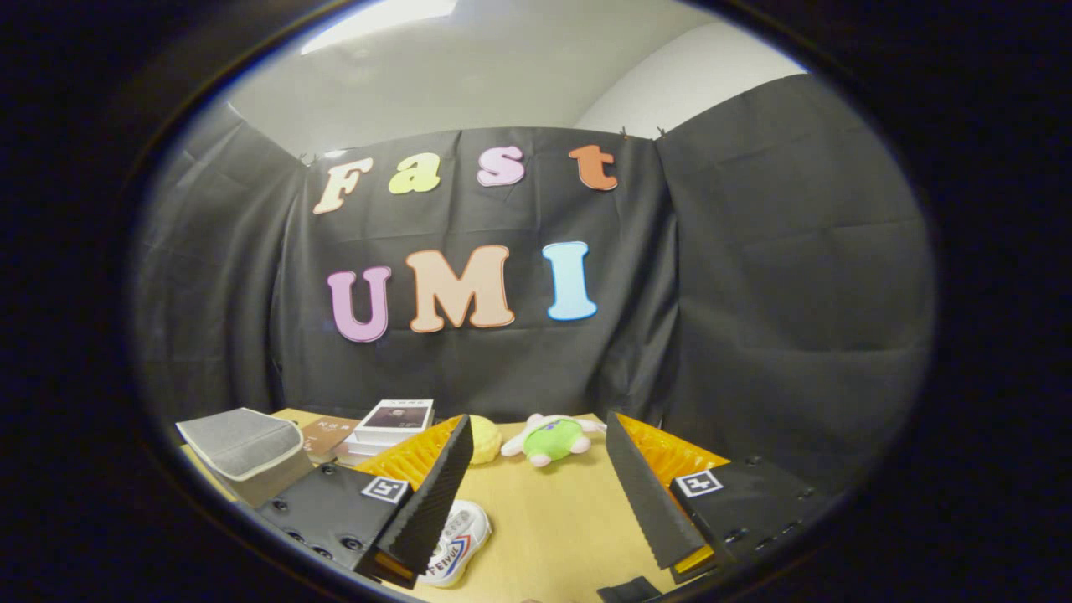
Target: Open the storage box then place both shoes into the box .Put the left shoe in first, then the right shoe, with the right side of both shoes facing outward in a uniform manner.
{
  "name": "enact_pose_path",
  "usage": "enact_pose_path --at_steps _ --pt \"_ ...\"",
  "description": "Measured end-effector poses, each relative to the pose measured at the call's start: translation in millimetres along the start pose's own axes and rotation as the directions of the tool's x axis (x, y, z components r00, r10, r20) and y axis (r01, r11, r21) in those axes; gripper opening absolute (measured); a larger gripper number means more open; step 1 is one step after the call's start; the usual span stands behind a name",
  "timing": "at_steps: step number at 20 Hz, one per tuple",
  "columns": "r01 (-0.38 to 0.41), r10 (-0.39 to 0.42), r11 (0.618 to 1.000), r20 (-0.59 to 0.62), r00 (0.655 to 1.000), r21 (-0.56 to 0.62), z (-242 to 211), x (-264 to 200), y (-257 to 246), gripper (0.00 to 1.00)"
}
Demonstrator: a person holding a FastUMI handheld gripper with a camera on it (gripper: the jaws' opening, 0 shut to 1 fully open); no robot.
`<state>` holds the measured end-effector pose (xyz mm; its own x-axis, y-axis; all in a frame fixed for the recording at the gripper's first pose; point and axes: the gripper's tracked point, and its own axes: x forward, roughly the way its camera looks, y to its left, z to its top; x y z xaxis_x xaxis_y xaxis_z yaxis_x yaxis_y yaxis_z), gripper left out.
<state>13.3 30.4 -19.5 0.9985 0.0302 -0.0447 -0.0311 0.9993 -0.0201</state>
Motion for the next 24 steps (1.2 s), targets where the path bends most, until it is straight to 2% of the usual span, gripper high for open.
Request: enact_pose_path --at_steps 5,8,11,14,18,21,24 --pt "-0.033 0.033 0.999 -0.031 0.999 0.016 -15 0 21 0.99" --pt "-0.077 0.082 0.993 -0.062 0.995 0.089 -31 0 44 0.99" --pt "-0.147 0.169 0.968 -0.095 0.981 0.204 -51 0 84 0.99" --pt "-0.215 0.276 0.910 -0.131 0.952 0.353 -75 2 132 0.99" --pt "-0.277 0.432 0.793 -0.179 0.884 0.543 -102 -1 199 0.99" --pt "-0.301 0.515 0.717 -0.187 0.836 0.629 -110 -4 239 0.99" --pt "-0.303 0.574 0.661 -0.202 0.794 0.686 -121 -5 275 0.99"
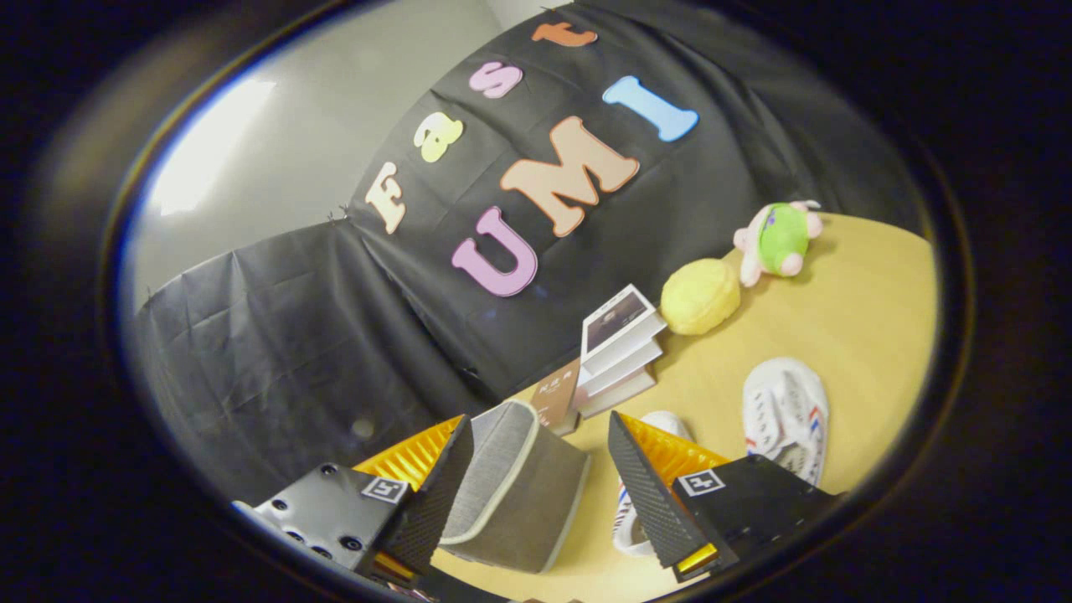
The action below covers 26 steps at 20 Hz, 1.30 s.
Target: Open the storage box then place both shoes into the box .Put the left shoe in first, then the right shoe, with the right side of both shoes facing outward in a uniform manner.
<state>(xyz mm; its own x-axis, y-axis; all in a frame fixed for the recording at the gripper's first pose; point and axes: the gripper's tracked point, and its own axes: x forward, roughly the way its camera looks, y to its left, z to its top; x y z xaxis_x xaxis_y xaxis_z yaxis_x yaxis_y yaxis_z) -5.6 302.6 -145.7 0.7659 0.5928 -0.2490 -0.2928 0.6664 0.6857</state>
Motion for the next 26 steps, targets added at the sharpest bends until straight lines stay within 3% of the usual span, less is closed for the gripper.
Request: enact_pose_path --at_steps 5,12,16,19,25,26 --pt "-0.036 0.049 0.994 -0.130 0.990 0.106 -47 34 18 1.00" --pt "-0.056 0.121 0.972 -0.283 0.951 0.229 -111 57 32 1.00" --pt "-0.090 0.230 0.906 -0.304 0.925 0.413 -123 57 50 0.98" --pt "-0.086 0.258 0.876 -0.311 0.915 0.475 -129 60 51 0.72" --pt "-0.104 0.266 0.865 -0.273 0.925 0.491 -114 58 57 0.19" --pt "-0.105 0.260 0.876 -0.279 0.924 0.470 -115 56 57 0.17"
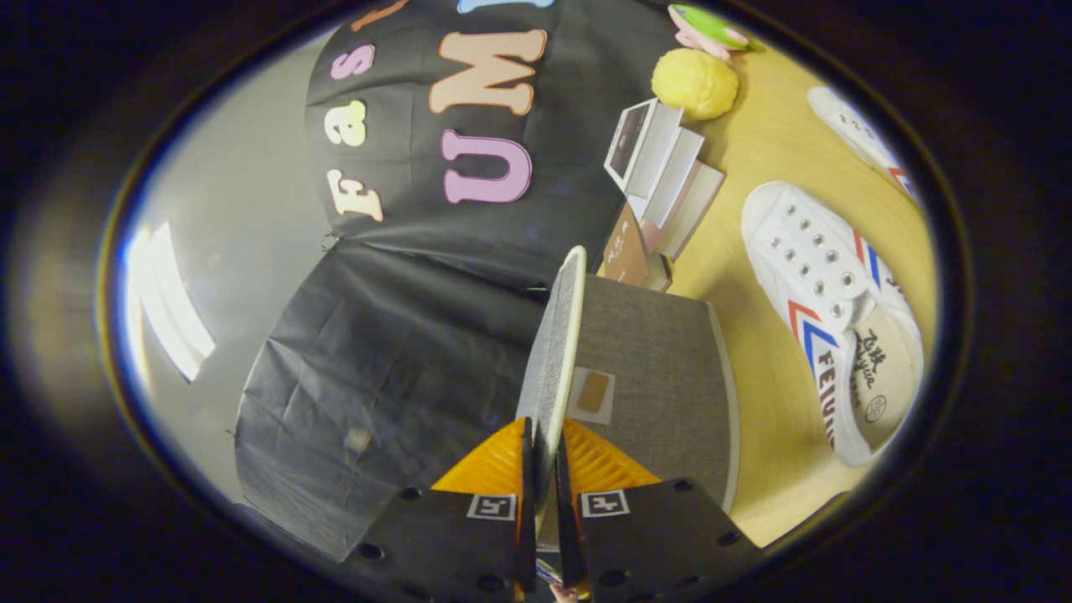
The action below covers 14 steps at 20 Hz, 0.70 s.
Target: Open the storage box then place both shoes into the box .Put the left shoe in first, then the right shoe, with the right side of both shoes facing outward in a uniform manner.
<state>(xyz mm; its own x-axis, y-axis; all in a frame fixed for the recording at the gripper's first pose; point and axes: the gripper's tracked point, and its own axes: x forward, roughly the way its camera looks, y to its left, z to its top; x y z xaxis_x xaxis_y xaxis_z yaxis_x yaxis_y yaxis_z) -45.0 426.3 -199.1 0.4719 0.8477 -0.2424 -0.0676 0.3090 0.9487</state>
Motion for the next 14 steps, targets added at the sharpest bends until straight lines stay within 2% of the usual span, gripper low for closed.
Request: enact_pose_path --at_steps 4,10,14 --pt "-0.009 0.010 0.998 0.017 1.000 -0.068 1 -4 19 0.13" --pt "-0.045 0.054 0.973 0.033 0.998 -0.225 -8 -1 71 0.16" --pt "-0.098 0.105 0.959 0.010 0.994 -0.265 -23 14 116 0.18"
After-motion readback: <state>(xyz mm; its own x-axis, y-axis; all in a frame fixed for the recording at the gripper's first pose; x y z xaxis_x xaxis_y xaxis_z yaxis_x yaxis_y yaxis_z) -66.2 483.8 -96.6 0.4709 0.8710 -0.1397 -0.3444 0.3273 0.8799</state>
